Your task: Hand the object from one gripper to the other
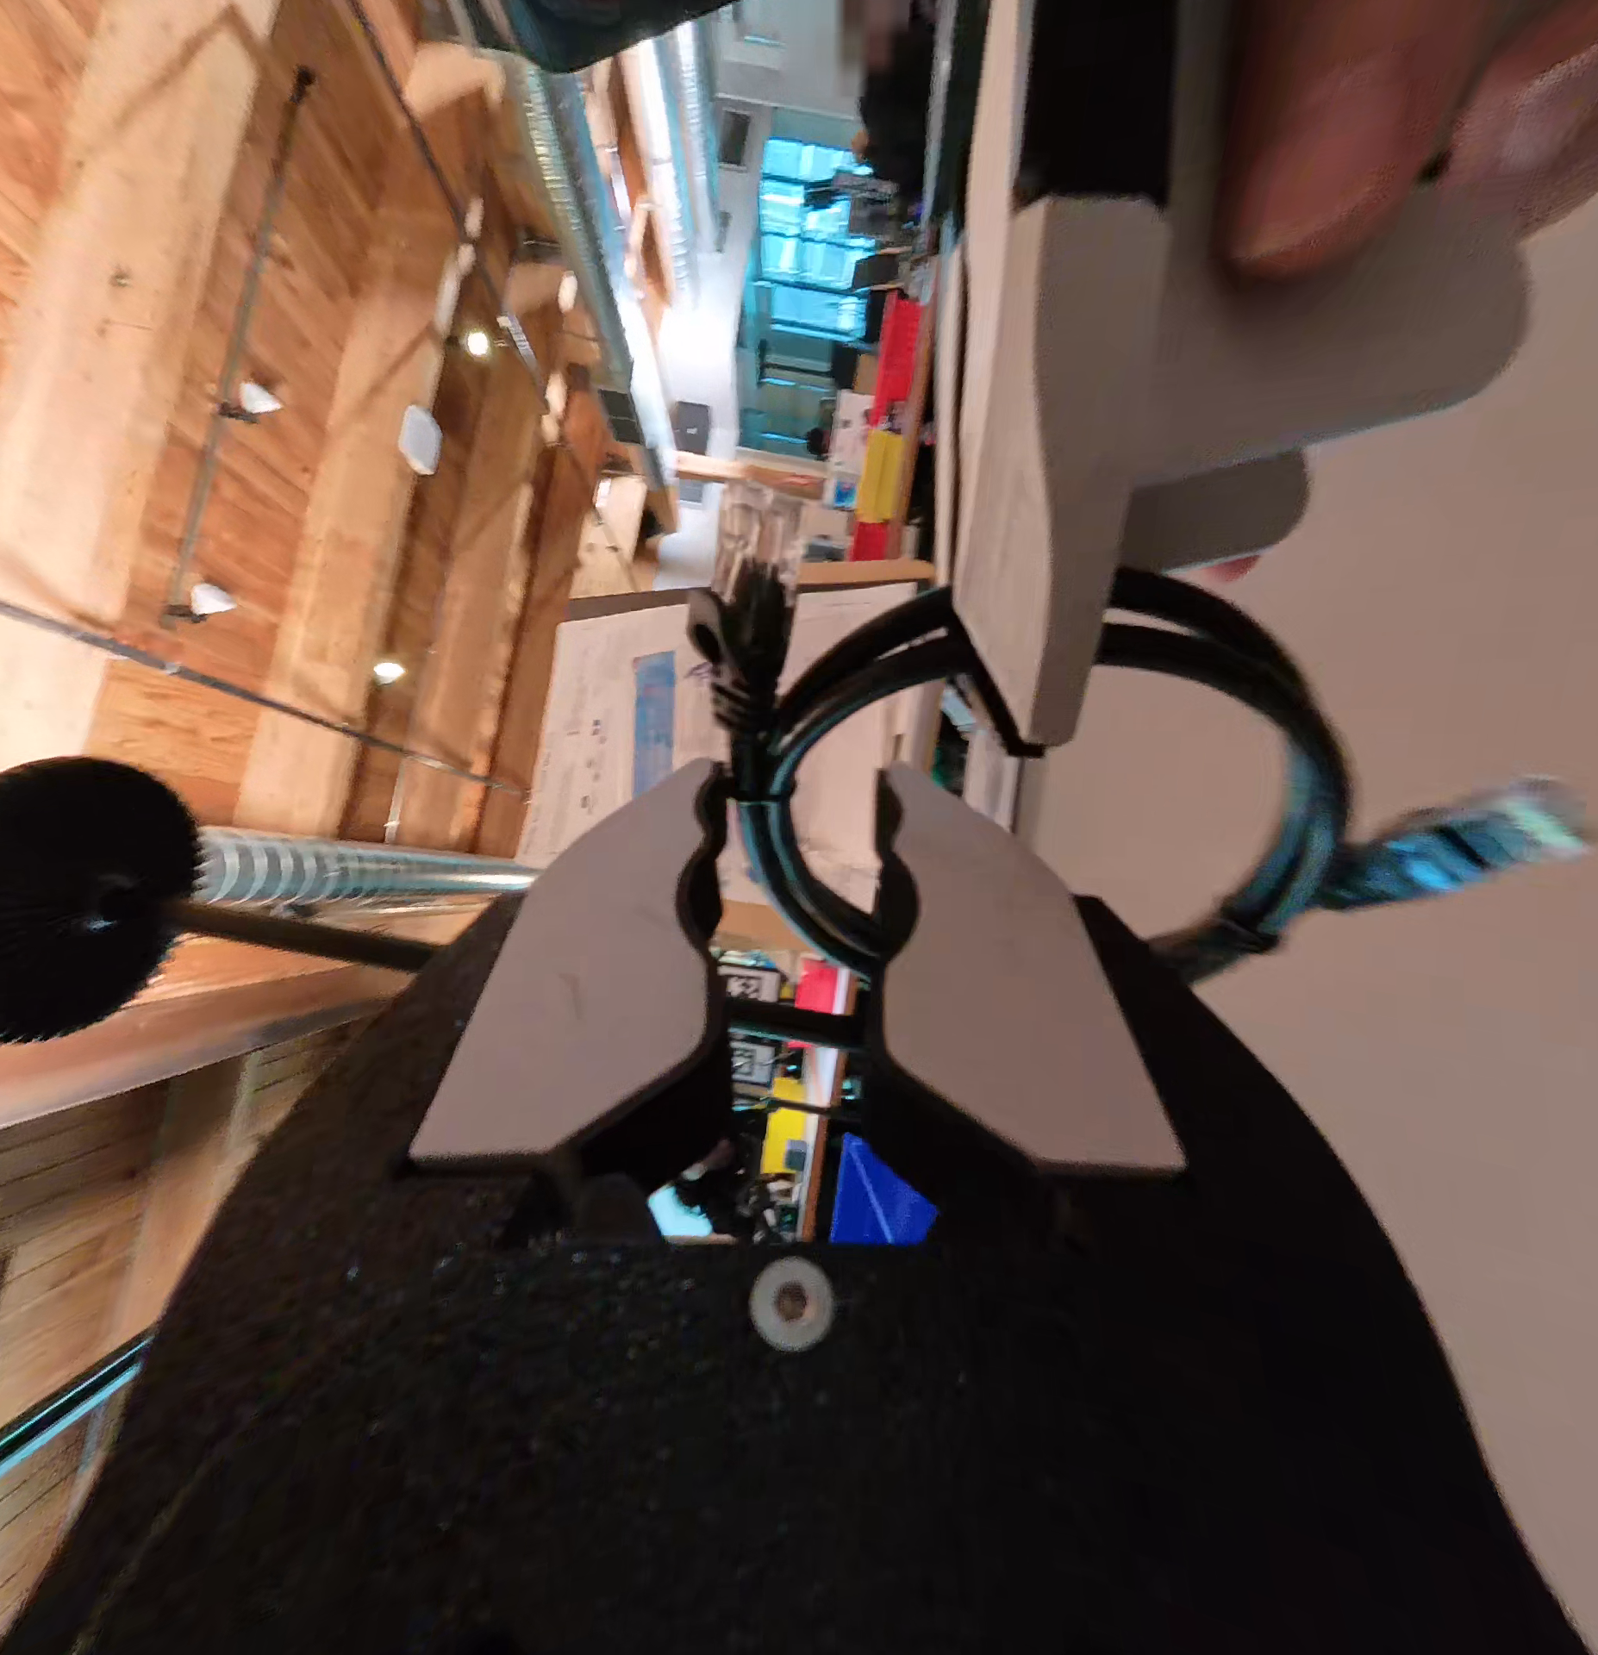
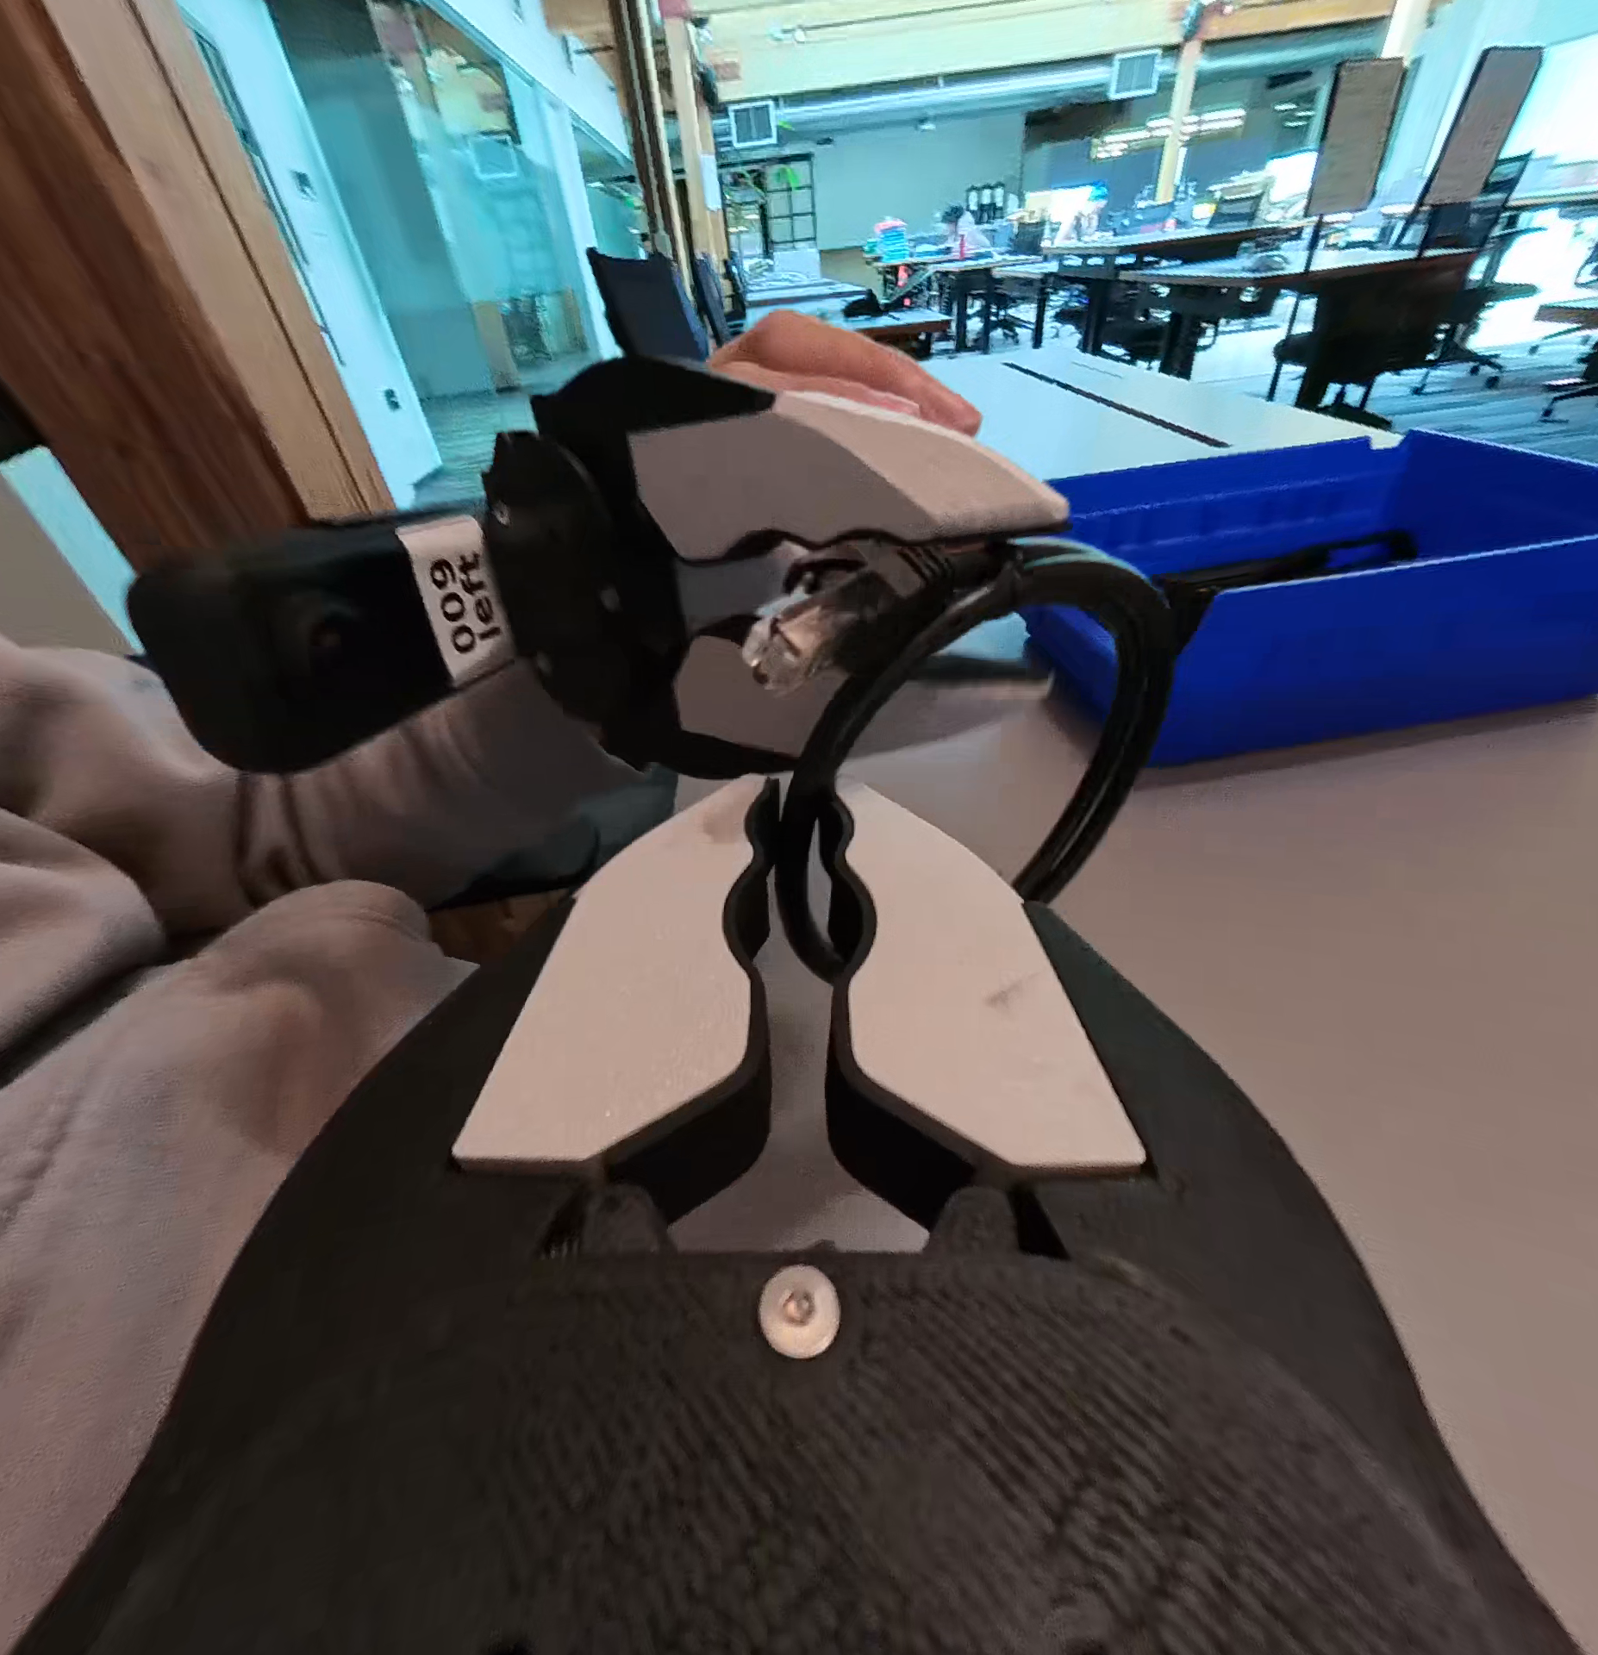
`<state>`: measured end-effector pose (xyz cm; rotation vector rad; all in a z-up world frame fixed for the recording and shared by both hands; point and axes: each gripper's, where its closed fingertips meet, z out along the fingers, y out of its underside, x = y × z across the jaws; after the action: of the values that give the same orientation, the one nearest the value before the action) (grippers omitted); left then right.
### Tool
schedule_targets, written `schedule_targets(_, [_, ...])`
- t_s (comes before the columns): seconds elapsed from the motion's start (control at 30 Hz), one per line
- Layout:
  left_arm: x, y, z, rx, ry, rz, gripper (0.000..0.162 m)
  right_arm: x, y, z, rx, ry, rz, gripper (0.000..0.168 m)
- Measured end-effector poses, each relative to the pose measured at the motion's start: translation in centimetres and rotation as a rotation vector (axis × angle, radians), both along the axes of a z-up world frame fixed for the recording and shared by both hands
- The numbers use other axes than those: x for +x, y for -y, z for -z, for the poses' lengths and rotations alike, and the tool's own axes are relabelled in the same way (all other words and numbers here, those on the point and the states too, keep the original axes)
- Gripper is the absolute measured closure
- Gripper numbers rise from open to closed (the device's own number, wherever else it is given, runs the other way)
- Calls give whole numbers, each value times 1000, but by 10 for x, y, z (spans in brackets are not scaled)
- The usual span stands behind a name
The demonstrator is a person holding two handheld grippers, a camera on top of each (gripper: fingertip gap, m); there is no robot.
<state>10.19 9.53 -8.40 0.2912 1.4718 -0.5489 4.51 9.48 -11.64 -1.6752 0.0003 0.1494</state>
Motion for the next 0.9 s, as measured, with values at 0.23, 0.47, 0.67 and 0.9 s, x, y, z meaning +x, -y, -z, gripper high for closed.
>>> schedule_targets(0.23, [2, 0, 0, -181, -138, 73, 149, -10, 0, -6, 62, 47, -62, 155])
schedule_targets(0.47, [-15, -2, 5, -550, -653, 435, 149, -4, 21, -32, 240, 29, -59, 114])
schedule_targets(0.67, [-16, -16, -7, -680, -685, 526, 149, -33, 60, -78, 544, -55, -289, 124])
schedule_targets(0.9, [-63, 3, -23, -710, -863, 904, 149, 0, 14, -26, 252, -77, -85, 114])
